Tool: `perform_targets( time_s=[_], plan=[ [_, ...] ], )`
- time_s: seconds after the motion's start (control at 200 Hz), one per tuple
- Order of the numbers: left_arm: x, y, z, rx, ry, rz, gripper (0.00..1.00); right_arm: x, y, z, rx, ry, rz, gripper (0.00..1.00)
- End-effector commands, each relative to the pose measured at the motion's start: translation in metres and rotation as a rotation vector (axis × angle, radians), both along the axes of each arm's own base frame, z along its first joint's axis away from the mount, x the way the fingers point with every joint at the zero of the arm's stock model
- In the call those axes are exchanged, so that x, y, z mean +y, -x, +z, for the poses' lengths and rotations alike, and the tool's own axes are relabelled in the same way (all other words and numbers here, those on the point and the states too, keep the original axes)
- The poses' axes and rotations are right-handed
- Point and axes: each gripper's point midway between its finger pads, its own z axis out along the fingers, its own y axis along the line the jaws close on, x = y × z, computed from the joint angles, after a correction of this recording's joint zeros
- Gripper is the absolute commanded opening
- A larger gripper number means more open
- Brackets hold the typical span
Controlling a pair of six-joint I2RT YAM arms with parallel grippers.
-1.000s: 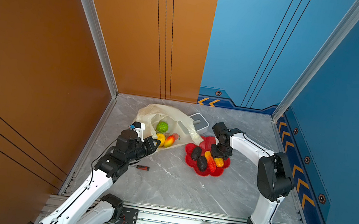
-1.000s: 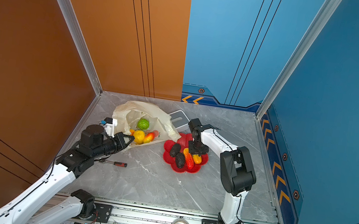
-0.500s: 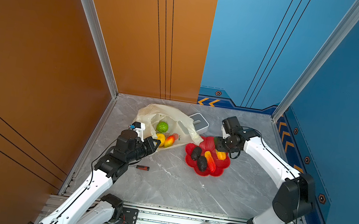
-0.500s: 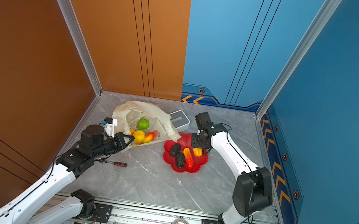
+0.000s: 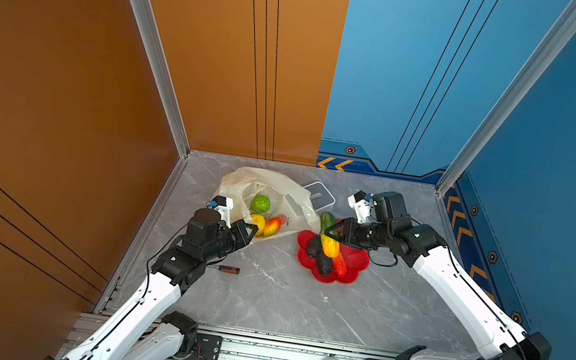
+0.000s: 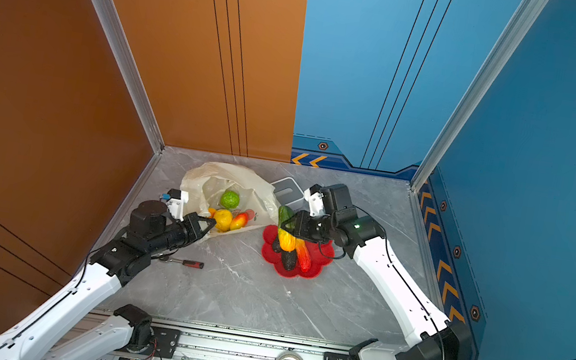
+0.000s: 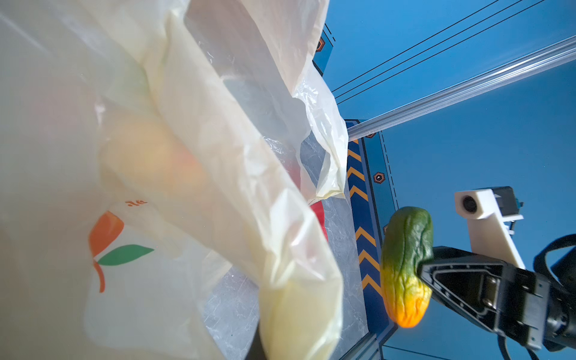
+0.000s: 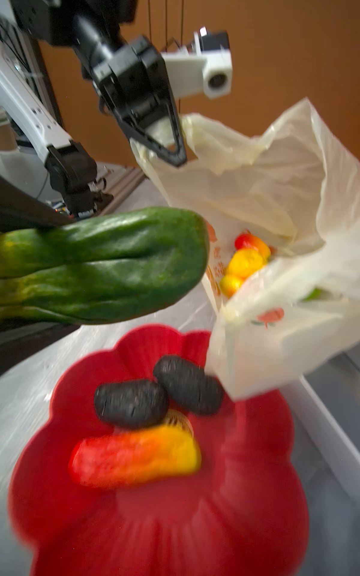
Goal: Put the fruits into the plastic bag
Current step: 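Lift the cucumber with the right gripper and carry it into the bag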
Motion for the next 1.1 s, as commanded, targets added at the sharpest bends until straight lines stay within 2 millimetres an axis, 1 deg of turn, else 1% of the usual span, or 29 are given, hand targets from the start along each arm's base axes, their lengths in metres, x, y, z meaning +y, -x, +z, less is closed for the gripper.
perform_targets(
  time_s=[0.0,0.07,0.1,0.13,0.15,0.185,0.265,0.375,0.521,0.656,0.786,0.836,0.901,0.961,1.096],
  plan=[
    [-0.006,0.0,0.017,-0.051,0.021,-0.027,0.0,0.044,0.012,0.014,0.034,-0.128,0.097,0.28],
    [-0.006,0.0,0.018,-0.054,0.021,-0.029,0.0,0.065,0.017,0.01,0.051,-0.127,0.141,0.28],
    [-0.007,0.0,0.019,-0.055,0.021,-0.03,0.0,0.074,0.017,0.006,0.063,-0.123,0.157,0.28],
    [-0.006,-0.001,0.02,-0.057,0.02,-0.029,0.0,0.079,0.013,0.001,0.078,-0.118,0.157,0.28],
    [-0.007,-0.001,0.019,-0.055,0.021,-0.032,0.0,0.09,0.02,-0.002,0.091,-0.114,0.184,0.28],
    [-0.007,-0.001,0.02,-0.057,0.021,-0.033,0.0,0.098,0.018,-0.007,0.112,-0.107,0.191,0.28],
    [-0.008,0.0,0.019,-0.057,0.021,-0.039,0.0,0.113,0.008,-0.016,0.14,-0.099,0.184,0.27],
    [-0.01,0.001,0.019,-0.058,0.021,-0.049,0.0,0.129,-0.015,-0.025,0.159,-0.088,0.144,0.27],
    [-0.012,0.005,0.018,-0.059,0.023,-0.056,0.0,0.149,-0.047,-0.031,0.196,-0.137,0.073,0.27],
    [-0.013,0.008,0.016,-0.058,0.022,-0.064,0.0,0.158,-0.082,-0.044,0.238,-0.181,-0.038,0.27],
    [-0.016,0.008,0.012,-0.055,0.022,-0.074,0.0,0.165,-0.108,-0.047,0.243,-0.247,-0.156,0.27],
    [-0.017,0.008,0.011,-0.054,0.024,-0.079,0.0,0.165,-0.119,-0.047,0.226,-0.259,-0.205,0.27],
    [-0.019,0.008,0.01,-0.052,0.028,-0.087,0.0,0.161,-0.131,-0.055,0.214,-0.255,-0.277,0.27],
    [-0.022,0.008,0.012,-0.056,0.032,-0.093,0.0,0.157,-0.141,-0.058,0.192,-0.263,-0.337,0.27],
    [-0.024,0.009,0.012,-0.057,0.032,-0.099,0.0,0.154,-0.155,-0.065,0.146,-0.264,-0.449,0.27]
  ],
)
